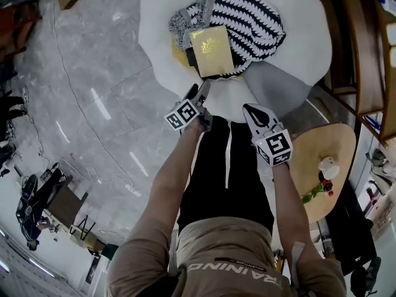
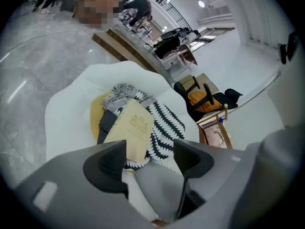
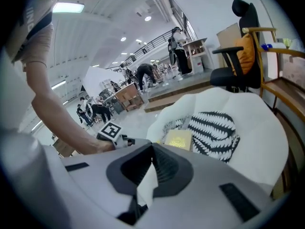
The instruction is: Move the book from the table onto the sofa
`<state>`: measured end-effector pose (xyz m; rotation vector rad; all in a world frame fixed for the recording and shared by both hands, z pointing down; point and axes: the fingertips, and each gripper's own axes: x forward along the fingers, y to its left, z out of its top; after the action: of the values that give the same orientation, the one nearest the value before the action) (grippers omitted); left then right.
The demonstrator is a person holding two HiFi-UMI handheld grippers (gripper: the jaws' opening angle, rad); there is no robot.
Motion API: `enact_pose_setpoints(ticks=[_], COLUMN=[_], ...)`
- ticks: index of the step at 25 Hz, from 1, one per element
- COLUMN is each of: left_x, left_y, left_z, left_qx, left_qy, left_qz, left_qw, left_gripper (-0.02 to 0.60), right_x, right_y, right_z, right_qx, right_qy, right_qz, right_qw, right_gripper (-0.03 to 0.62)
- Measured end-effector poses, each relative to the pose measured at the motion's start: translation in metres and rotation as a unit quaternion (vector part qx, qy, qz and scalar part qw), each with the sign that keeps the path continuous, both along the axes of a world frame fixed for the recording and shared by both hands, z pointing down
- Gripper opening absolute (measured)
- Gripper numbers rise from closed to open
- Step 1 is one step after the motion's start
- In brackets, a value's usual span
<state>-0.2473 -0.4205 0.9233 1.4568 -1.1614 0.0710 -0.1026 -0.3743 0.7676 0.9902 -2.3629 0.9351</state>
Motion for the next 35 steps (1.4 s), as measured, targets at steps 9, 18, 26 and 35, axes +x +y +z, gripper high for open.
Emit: enact_pose_setpoints(ticks=[9,18,26,35], left_x=[0.018,0.046,0.078,0.088], left_y=[-0.006,0.007,0.022,-0.027], left_z=[-0.162,-0.332,-0.440,-0.541], left_qx=[0.101,0.222,0.330,0.408], left_qy=[-0.015,-0.062,-0.122,-0.196], left_qz=[0.140,0.219,0.292,0.267], left_qw=[0.9848,0.9481,0.8893,0.8505], left_gripper=[0.097,0.006,0.006,0.006], right_x=[0.018,0.032,0.040,0.067], right_y=[-0.014,-0.012,-0.013,-0.052], right_z=[-0.088,-0.206,-0.320,-0.403], right_qx=[0.000,0.048,0.138,0.227], right_qy=[-0.014,-0.006,0.030,0.025], right_qz=[0.072,0.051,-0.012,0.049], right_qw=[0.997,0.998,0.990,0.972], right_gripper=[0.005,0.005,0.005,0.005])
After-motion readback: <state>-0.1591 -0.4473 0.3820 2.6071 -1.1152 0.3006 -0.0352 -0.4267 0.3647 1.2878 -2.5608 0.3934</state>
